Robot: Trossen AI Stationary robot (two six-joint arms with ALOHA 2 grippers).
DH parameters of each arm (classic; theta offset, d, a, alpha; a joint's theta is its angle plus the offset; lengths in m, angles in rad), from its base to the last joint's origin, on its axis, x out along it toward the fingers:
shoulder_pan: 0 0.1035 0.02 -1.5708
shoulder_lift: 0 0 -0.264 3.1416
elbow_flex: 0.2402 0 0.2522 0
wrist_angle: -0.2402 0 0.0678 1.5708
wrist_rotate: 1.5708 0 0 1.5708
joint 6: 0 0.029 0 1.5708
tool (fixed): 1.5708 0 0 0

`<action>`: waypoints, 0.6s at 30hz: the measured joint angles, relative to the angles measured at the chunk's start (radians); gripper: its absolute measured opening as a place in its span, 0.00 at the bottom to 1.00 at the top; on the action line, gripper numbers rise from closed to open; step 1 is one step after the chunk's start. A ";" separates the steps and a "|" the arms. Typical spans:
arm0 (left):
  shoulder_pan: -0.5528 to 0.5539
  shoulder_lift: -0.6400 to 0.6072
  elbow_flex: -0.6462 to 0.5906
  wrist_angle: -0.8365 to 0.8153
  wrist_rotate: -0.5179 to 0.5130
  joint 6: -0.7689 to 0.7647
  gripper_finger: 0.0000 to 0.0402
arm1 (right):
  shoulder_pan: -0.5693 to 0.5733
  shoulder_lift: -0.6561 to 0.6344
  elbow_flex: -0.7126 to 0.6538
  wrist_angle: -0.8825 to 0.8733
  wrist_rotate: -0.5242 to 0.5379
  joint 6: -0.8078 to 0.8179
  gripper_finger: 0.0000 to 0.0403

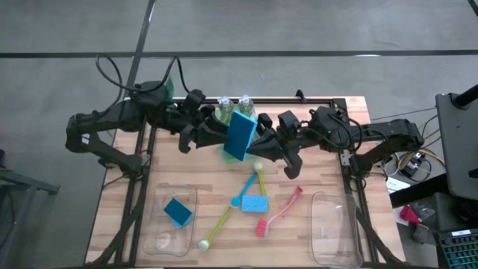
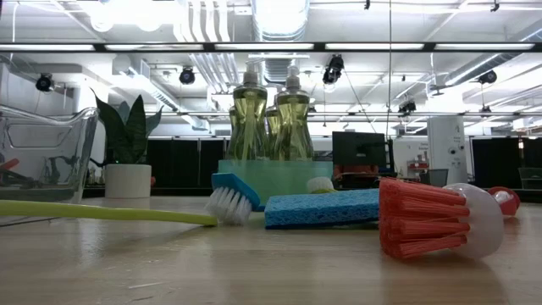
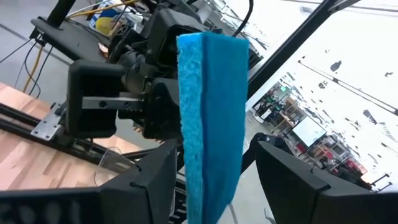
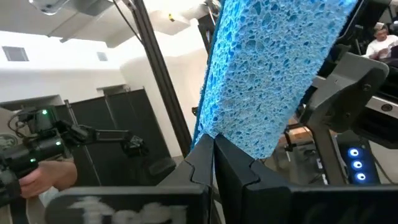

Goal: Pick & Place Kitchen Sink Supplies
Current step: Put the blue sponge to the left transparent bin

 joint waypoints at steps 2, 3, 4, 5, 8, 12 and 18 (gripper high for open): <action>0.000 0.001 0.000 0.005 0.003 0.000 0.52 | 0.000 0.000 0.000 0.000 0.013 0.000 0.02; 0.000 0.001 0.000 0.008 0.003 0.001 0.51 | 0.000 0.000 0.000 0.000 0.024 0.003 0.02; 0.000 0.001 0.000 0.009 0.004 0.001 0.50 | -0.001 0.000 0.000 0.001 0.028 0.003 0.02; 0.002 0.001 0.000 0.009 0.004 0.001 0.48 | -0.001 0.000 0.000 0.001 0.029 0.003 0.02; 0.004 0.001 0.000 0.008 0.004 0.001 0.41 | -0.002 0.000 0.000 -0.002 0.041 0.004 0.02; 0.007 0.001 0.000 0.007 0.004 0.007 0.28 | -0.002 0.000 0.000 -0.019 0.082 0.006 0.02; 0.016 -0.004 0.000 -0.004 0.013 0.011 0.08 | -0.007 0.000 0.000 -0.033 0.101 0.053 0.02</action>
